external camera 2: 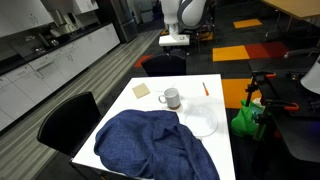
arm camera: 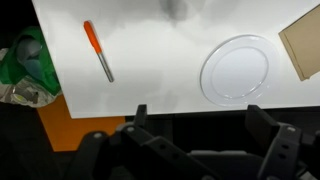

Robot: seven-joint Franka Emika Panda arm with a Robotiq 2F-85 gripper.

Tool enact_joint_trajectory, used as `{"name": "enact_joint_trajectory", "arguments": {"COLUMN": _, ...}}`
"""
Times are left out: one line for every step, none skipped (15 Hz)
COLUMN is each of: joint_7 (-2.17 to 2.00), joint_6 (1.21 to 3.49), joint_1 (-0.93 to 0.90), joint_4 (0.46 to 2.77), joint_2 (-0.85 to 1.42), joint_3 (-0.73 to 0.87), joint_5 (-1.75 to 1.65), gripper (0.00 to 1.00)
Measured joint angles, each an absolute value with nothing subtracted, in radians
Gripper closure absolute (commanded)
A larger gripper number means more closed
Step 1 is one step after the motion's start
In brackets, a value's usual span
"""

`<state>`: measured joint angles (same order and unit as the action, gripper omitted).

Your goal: Remove the marker from the mug cup and place it on the table

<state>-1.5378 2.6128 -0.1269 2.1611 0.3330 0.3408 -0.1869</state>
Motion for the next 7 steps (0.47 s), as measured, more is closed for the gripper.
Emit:
{"name": "enact_joint_trajectory", "arguments": {"joint_7": -1.538, "joint_6": 2.613, "joint_1": -0.124, "joint_4": 2.166, "joint_2": 0.326, "joint_3": 0.337, "joint_5": -0.189, "gripper": 0.0}}
{"name": "enact_joint_trajectory", "arguments": {"joint_7": -1.538, "joint_6": 2.613, "joint_1": -0.121, "joint_4": 2.165, "joint_2": 0.327, "joint_3": 0.333, "joint_5": -0.189, "gripper": 0.0}}
{"name": "enact_joint_trajectory", "arguments": {"joint_7": -1.538, "joint_6": 2.613, "joint_1": -0.118, "joint_4": 2.165, "joint_2": 0.329, "joint_3": 0.331, "joint_5": -0.189, "gripper": 0.0}}
{"name": "enact_joint_trajectory", "arguments": {"joint_7": -1.538, "joint_6": 2.613, "joint_1": -0.116, "joint_4": 2.163, "joint_2": 0.334, "joint_3": 0.329, "joint_5": -0.189, "gripper": 0.0}}
{"name": "enact_joint_trajectory", "arguments": {"joint_7": -1.538, "joint_6": 2.613, "joint_1": -0.114, "joint_4": 2.163, "joint_2": 0.336, "joint_3": 0.328, "joint_5": -0.189, "gripper": 0.0}}
{"name": "enact_joint_trajectory", "arguments": {"joint_7": -1.538, "joint_6": 2.613, "joint_1": -0.113, "joint_4": 2.163, "joint_2": 0.336, "joint_3": 0.328, "joint_5": -0.189, "gripper": 0.0}}
{"name": "enact_joint_trajectory", "arguments": {"joint_7": -1.538, "joint_6": 2.613, "joint_1": -0.113, "joint_4": 2.163, "joint_2": 0.337, "joint_3": 0.328, "joint_5": -0.189, "gripper": 0.0}}
